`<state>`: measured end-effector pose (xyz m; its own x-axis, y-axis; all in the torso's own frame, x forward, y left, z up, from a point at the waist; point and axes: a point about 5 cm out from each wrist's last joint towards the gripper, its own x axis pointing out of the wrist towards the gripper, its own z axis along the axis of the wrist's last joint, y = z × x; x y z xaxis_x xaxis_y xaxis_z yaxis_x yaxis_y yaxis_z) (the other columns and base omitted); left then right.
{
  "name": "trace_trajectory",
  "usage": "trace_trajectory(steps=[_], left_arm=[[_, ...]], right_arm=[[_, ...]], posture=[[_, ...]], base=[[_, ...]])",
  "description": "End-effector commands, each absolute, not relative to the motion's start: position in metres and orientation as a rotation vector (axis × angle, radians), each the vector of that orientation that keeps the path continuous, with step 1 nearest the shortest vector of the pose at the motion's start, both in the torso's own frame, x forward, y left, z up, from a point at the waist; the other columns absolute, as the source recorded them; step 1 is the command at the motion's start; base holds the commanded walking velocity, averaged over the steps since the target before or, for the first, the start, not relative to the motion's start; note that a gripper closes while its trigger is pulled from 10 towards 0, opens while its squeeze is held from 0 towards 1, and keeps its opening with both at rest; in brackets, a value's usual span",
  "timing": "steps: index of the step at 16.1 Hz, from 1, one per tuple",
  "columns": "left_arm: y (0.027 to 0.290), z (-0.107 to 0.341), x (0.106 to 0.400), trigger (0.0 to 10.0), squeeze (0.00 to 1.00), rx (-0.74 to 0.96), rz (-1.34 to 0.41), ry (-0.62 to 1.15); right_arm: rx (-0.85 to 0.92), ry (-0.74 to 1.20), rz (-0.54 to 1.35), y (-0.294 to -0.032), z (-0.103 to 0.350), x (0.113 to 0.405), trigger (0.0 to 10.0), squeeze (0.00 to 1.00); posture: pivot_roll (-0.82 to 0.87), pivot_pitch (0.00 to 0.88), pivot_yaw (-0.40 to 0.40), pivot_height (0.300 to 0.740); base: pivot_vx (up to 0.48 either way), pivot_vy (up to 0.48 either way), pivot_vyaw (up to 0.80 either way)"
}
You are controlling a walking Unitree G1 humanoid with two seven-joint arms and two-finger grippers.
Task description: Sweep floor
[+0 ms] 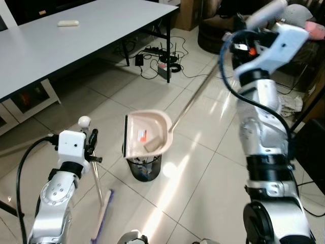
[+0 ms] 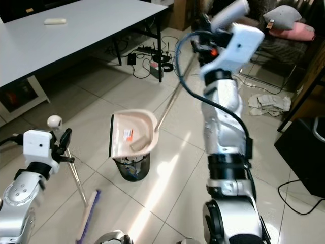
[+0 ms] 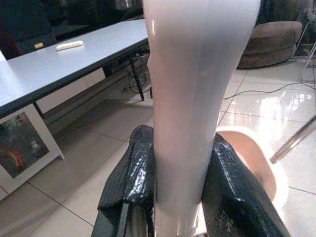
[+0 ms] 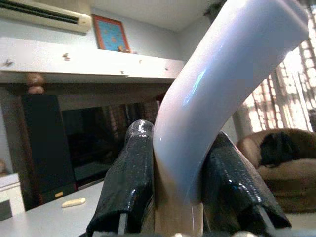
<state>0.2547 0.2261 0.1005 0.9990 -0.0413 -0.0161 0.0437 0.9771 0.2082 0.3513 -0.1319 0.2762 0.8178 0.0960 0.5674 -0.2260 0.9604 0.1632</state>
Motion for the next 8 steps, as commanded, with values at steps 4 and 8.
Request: trace_trajectory(steps=[4, 8], left_arm=[[0.237, 0.113, 0.246, 10.0, 0.0, 0.252, -0.026, -0.005], [0.234, 0.113, 0.242, 10.0, 0.0, 0.25, -0.03, 0.006]], right_arm=[[0.095, -0.739, 0.333, -0.095, 0.293, 0.346, 10.0, 0.0], [-0.045, -0.818, 0.459, -0.064, 0.287, 0.336, 10.0, 0.0]], posture=[[0.14, 0.126, 0.045, 0.74], [0.15, 0.142, 0.045, 0.74]], base=[[0.0, 0.0, 0.0], [0.0, 0.0, 0.0]])
